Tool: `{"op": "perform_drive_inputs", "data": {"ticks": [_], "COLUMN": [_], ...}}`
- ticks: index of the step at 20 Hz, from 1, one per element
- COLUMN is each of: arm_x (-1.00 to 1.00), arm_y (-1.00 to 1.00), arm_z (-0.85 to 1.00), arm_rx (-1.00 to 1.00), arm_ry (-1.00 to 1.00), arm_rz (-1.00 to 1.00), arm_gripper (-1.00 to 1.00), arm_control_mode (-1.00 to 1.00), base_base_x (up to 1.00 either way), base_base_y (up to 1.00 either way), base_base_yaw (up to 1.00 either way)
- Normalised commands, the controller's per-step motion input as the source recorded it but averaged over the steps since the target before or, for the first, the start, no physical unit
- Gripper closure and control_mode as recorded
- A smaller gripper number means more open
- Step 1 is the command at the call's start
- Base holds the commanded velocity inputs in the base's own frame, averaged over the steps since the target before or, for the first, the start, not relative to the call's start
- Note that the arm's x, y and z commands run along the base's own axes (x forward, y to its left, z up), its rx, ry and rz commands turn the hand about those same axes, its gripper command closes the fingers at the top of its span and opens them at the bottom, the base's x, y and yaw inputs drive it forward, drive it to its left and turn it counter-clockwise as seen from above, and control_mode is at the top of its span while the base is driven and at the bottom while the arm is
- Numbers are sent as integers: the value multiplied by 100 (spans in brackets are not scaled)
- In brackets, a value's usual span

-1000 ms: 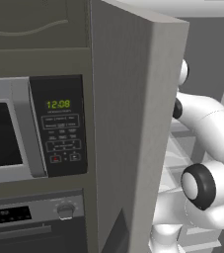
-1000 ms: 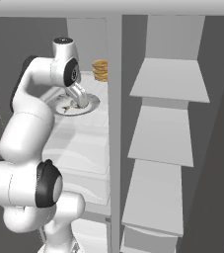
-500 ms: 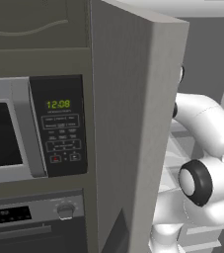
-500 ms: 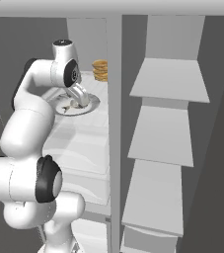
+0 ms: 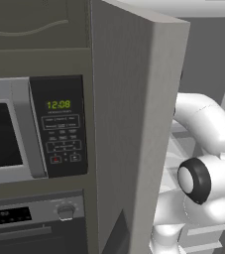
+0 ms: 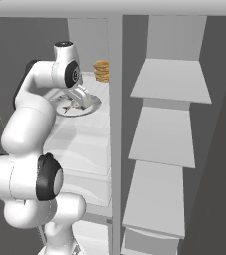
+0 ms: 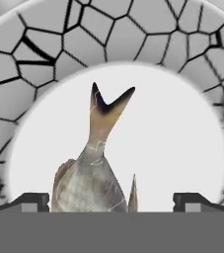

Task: Retrieve the fish from the fridge and place it on the saucepan with marinade on the stove.

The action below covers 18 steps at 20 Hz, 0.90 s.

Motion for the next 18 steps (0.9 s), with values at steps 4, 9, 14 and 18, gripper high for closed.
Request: {"op": "perform_drive_inputs", "data": {"ticks": [4,9,14,18], "arm_x": [0,0,0,4], "arm_y": [0,0,0,0], "arm_z": [-13,-30,-22,-6], "arm_rx": [-4,-7,-4,-1], "arm_ry": [6,4,2,1], "arm_rz": [5,5,5,2], "arm_gripper": [-100,-100,100,100], "arm_control_mode": [-100,-100,-100,-100], "base_base_x": [0,0,0,0], "base_base_y": [0,0,0,0], "base_base_yaw": [0,0,0,0]}}
